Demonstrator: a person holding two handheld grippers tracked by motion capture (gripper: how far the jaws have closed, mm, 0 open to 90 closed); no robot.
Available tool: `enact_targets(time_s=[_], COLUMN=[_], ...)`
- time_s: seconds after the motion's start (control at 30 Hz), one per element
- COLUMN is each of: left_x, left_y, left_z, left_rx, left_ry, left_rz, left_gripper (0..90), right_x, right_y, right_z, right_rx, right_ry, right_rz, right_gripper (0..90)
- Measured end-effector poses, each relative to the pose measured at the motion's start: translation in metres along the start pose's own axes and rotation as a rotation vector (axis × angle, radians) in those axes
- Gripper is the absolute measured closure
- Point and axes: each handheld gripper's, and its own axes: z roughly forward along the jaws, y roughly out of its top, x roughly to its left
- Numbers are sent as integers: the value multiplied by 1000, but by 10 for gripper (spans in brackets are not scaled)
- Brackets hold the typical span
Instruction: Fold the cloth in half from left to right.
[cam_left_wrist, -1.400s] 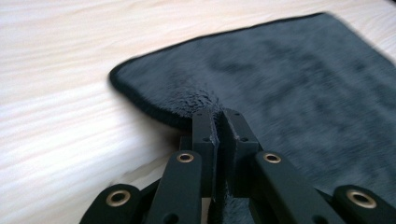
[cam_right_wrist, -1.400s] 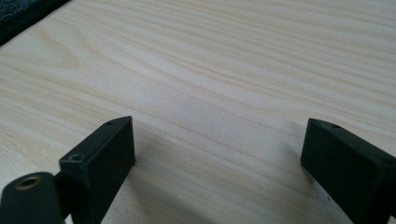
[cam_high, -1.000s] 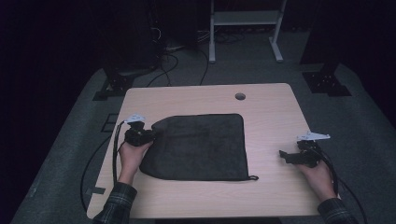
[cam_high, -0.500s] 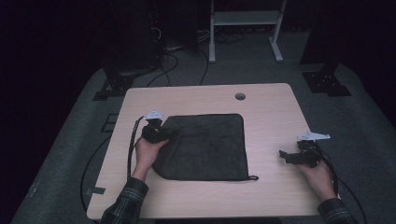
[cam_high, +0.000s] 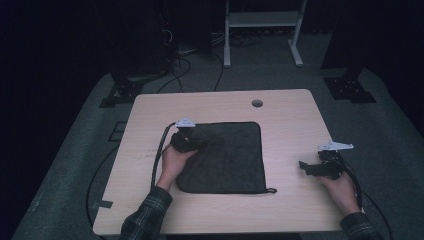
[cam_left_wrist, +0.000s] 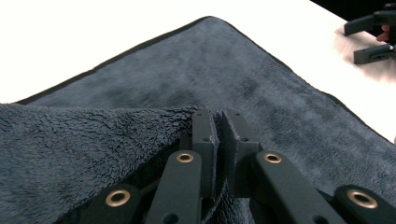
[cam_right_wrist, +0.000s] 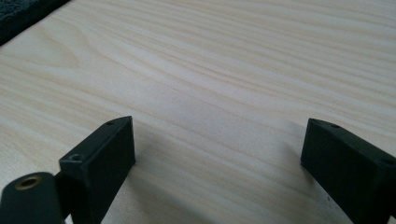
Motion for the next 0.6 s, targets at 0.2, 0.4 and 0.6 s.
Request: enact_targets(time_s=[0.2, 0.4, 0.6], left_x=[-11, -21, -30], left_y=[6, 13, 21], left_z=[17, 33, 50], left_rx=[11, 16, 22], left_ry=[-34, -63, -90], left_rz=[14, 30, 44], left_gripper=[841, 841, 841], right_x=[0, 0, 0], right_y=[0, 0, 0], right_z=[0, 0, 0], right_rx=[0, 0, 0], right_ry=[0, 0, 1], right_rz=[0, 0, -1], right_gripper=[90, 90, 90])
